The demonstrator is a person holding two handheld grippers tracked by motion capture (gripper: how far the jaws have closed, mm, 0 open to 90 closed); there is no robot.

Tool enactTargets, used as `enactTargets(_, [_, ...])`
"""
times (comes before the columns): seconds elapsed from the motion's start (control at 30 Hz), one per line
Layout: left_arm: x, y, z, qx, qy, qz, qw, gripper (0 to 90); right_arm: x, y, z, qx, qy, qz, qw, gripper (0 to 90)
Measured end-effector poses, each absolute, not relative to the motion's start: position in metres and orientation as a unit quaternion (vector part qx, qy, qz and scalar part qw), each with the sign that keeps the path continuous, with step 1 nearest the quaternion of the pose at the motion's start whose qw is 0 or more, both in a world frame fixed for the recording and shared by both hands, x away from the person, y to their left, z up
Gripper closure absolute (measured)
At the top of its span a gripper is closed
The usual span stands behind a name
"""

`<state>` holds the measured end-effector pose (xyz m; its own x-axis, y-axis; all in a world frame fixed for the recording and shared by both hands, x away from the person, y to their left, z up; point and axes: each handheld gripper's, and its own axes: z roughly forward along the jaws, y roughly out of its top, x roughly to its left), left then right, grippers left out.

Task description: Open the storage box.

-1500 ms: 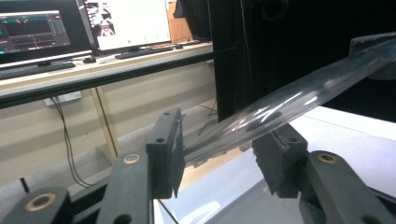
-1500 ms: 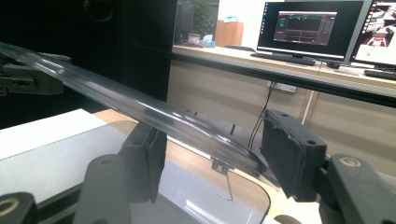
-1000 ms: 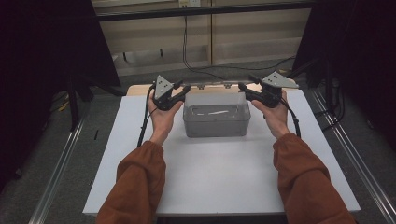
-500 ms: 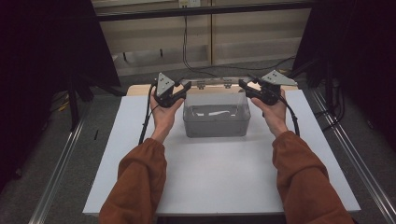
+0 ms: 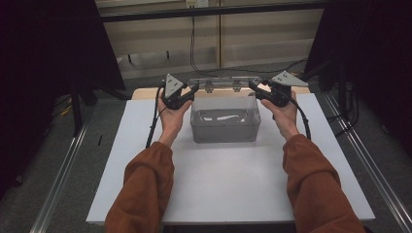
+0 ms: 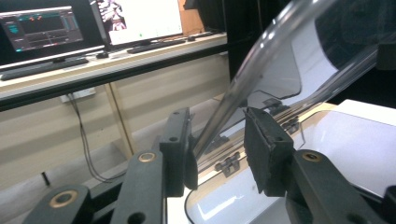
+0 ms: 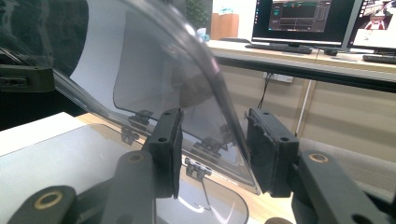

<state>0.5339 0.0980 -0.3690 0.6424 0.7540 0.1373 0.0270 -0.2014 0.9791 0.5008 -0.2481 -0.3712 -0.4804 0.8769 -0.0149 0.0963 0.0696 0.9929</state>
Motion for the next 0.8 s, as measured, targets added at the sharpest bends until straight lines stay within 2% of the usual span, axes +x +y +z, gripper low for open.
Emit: enactTargets(0.8, [0.554, 0.097, -0.378, 0.712, 0.273, 0.327, 0.558, 66.6, 0.521, -0.248, -0.390, 0.386, 0.646, 0.560, 0.345, 54.7])
